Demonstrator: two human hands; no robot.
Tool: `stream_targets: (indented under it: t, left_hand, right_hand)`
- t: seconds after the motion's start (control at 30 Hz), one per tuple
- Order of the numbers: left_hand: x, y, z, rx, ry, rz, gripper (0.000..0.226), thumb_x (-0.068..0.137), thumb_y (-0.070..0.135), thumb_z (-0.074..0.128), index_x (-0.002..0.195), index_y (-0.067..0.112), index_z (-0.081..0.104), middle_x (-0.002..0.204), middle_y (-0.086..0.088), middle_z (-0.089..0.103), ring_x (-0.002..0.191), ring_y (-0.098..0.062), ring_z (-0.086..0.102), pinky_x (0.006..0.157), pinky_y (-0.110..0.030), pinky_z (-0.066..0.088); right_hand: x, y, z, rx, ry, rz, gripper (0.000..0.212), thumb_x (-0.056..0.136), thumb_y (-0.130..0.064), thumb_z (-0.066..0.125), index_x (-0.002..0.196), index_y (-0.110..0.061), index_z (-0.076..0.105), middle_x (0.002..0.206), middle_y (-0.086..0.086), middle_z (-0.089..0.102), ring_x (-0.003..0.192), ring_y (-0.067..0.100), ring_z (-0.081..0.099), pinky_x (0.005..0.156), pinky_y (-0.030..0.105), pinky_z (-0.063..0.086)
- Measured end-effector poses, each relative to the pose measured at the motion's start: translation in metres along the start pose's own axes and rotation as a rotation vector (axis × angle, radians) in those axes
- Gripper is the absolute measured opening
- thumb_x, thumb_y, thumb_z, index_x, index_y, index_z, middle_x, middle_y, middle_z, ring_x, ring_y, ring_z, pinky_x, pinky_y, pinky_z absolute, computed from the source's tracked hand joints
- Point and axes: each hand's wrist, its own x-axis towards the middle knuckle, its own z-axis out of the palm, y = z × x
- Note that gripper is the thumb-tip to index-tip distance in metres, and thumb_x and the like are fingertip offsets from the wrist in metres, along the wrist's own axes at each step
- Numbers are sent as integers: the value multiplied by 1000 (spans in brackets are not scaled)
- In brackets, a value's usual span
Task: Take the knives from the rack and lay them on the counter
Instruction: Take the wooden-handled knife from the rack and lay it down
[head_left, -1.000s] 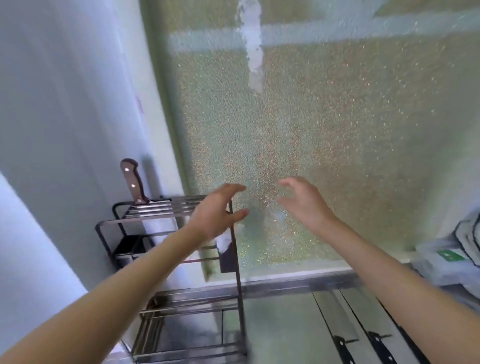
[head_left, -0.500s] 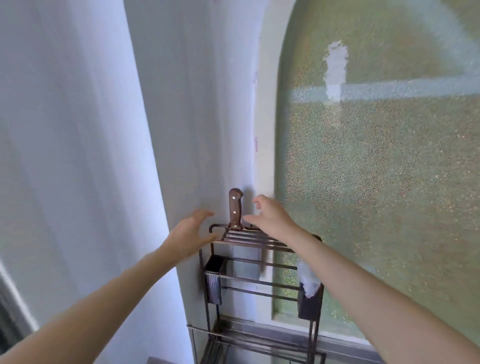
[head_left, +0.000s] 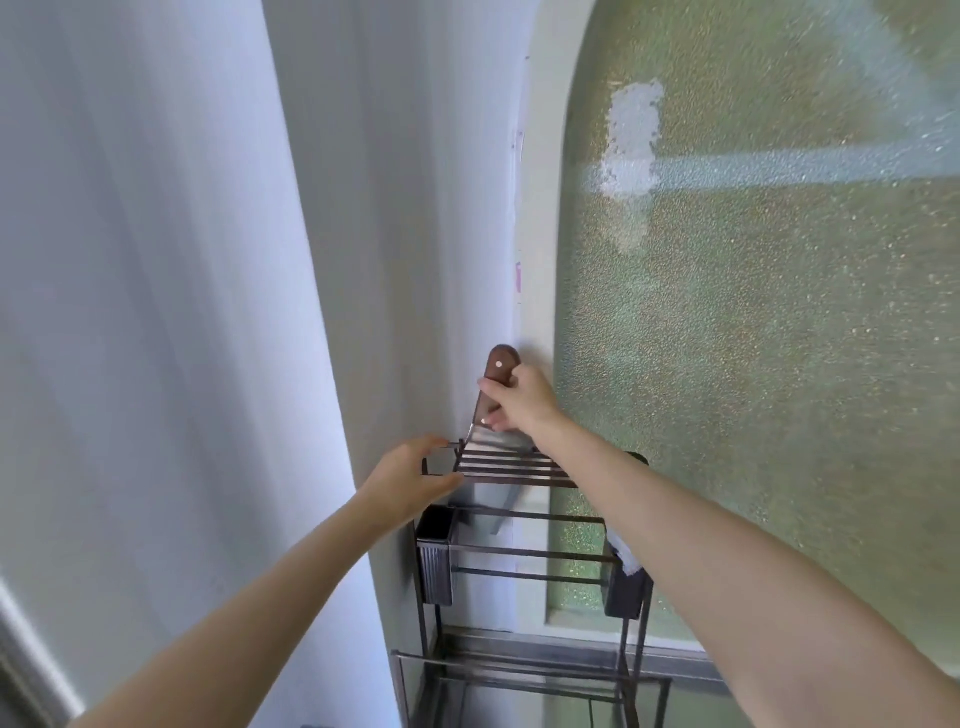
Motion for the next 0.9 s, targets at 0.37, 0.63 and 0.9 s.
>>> stream_targets:
  t: [0.37,0.63,0.9]
  left_hand:
    - [9,43,7,-218,4,57,42,85,27,62,121,6,55,120,-8,61,116,-24,56,94,-30,43]
    - [22,130,32,-1014,-233,-217,52,93,49,35,110,1,48,82,-12,66,70,-21,64,61,-30,51]
    - [14,217,123,-1240,-476,-338,27,96,25,43,112,6,53,61,-7,72,47,-10,68,42,-17,55]
  right_hand:
    - [-53,-64,-95,217,170,-124,25,87,-17,60,103,0,51,97,24,62,58,20,62,57,23,58]
    - [-117,-62,-184,348,215,-196,7,86,-14,59,82,-12,53,90,11,66,75,25,68,84,36,57]
    - [-187,15,-281,404,42,-160,41,82,-12,58,117,8,51,118,19,62,106,27,63,90,28,54]
